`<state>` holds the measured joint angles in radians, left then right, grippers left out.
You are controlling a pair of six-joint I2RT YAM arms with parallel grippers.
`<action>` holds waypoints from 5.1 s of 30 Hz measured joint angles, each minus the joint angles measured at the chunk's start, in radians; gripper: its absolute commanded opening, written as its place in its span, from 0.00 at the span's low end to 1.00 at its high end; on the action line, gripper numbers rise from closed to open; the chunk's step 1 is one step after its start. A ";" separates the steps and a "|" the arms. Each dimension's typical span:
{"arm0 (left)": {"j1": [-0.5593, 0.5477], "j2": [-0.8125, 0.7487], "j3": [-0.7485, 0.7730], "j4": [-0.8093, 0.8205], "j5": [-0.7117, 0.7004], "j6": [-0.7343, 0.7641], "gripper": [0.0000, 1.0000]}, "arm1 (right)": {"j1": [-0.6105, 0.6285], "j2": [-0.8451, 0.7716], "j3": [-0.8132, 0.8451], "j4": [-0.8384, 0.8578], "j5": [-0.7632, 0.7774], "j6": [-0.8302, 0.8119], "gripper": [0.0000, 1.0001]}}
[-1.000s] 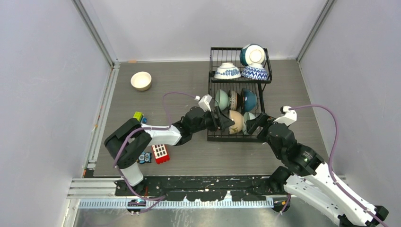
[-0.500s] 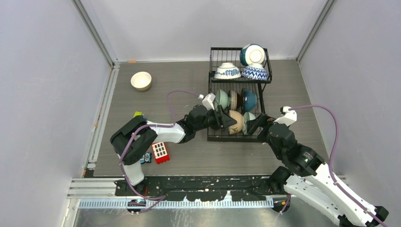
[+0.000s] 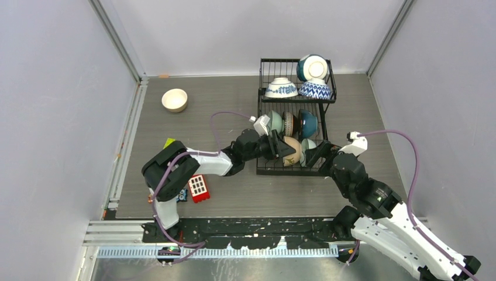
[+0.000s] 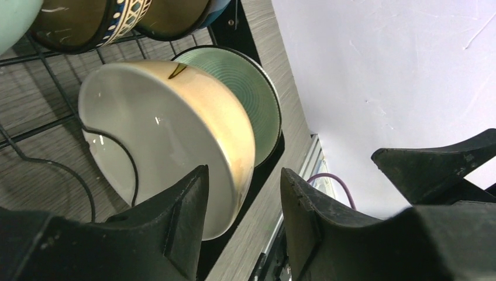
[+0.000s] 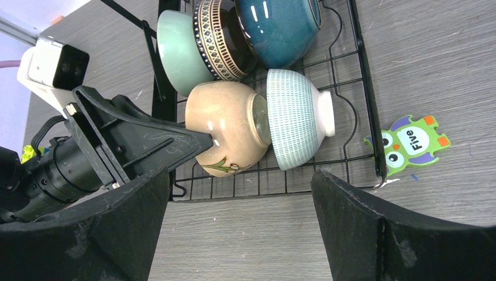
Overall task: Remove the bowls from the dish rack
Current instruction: Pick up the bowl from the dish rack, then place the bowl with the bowl.
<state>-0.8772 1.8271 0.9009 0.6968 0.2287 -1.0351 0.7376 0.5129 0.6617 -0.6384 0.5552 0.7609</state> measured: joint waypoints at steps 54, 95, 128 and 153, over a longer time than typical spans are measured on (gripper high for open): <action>-0.004 0.087 0.024 0.137 0.042 -0.031 0.00 | 0.000 -0.045 -0.005 -0.044 0.004 -0.003 0.94; 0.048 0.094 -0.025 0.251 0.134 -0.095 0.00 | 0.000 -0.074 0.056 0.010 -0.135 -0.086 0.97; 0.052 -0.268 -0.075 0.218 0.307 -0.004 0.00 | 0.000 0.045 0.399 0.000 -0.334 -0.206 0.98; -0.072 -1.132 -0.003 -1.437 -0.029 1.125 0.00 | 0.008 0.675 0.776 -0.046 -0.736 -0.303 0.95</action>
<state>-0.9489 0.6949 0.8978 -0.7403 0.2001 0.0895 0.7460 1.1877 1.4380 -0.6846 -0.1810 0.4576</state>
